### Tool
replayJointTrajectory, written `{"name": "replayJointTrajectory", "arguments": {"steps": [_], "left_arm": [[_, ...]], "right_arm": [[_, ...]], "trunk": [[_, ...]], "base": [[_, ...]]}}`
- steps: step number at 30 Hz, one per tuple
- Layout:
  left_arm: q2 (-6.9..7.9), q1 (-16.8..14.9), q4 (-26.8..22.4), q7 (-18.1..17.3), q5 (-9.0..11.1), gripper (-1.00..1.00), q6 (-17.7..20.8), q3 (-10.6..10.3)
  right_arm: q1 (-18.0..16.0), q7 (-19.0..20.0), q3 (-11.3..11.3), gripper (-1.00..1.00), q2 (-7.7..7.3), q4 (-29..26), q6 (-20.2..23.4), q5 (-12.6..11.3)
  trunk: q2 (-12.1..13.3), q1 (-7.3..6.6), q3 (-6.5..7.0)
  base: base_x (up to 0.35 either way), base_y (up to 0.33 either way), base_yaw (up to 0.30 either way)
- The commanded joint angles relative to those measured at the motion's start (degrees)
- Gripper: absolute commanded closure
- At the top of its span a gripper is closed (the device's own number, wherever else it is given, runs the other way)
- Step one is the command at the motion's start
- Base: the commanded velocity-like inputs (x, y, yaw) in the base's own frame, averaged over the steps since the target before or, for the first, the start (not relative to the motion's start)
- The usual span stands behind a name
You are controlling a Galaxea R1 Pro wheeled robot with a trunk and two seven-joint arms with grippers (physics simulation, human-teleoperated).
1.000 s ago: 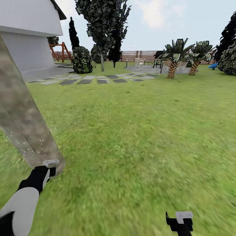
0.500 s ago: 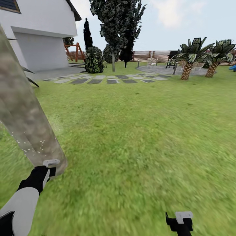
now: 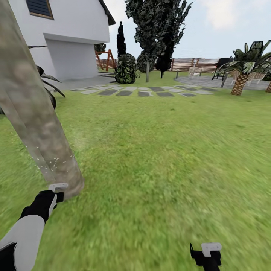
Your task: In the garden, pick up the pesticide atomizer on the floor and spray pesticide onto both trees until each tree trunk is fully covered.
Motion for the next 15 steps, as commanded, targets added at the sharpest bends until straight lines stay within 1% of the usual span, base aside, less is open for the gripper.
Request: {"name": "replayJointTrajectory", "arguments": {"steps": [1, 6, 9, 13, 15], "left_arm": [[-0.04, -0.06, -0.05, 0.07, -0.03, 1.0, 0.21, 0.14], [-0.03, 0.07, 0.23, 0.05, 0.04, 1.0, 0.29, 0.19], [-0.13, 0.08, 0.04, 0.0, 1.02, 1.0, 0.3, 0.13], [-0.09, -0.83, -0.77, -1.33, 1.44, 1.0, 0.62, -0.23], [-0.07, -1.34, -0.88, -2.95, 1.42, 1.0, 0.6, -0.34]], "right_arm": [[-0.03, -0.29, -0.29, -1.0, 0.0, 0.07, -0.14, 0.61], [-0.02, -0.28, -0.29, -1.0, 0.0, 0.03, -0.14, 0.57], [-0.03, -0.33, -0.29, -1.0, -0.02, 0.02, -0.14, 0.53], [-0.03, -0.19, -0.29, -1.0, -0.01, 0.05, -0.14, 0.59], [-0.03, -0.17, -0.29, -1.0, 0.0, 0.1, -0.14, 0.6]], "trunk": [[-0.02, 0.0, -0.05], [-0.02, 0.0, -0.05], [-0.02, 0.0, -0.05], [-0.02, 0.0, -0.05], [-0.02, 0.0, -0.05]], "base": [[0.042, -0.119, 0.278], [0.007, -0.02, 0.278], [0.0, -0.001, 0.278], [0.0, 0.0, 0.277], [0.0, 0.0, 0.202]]}}
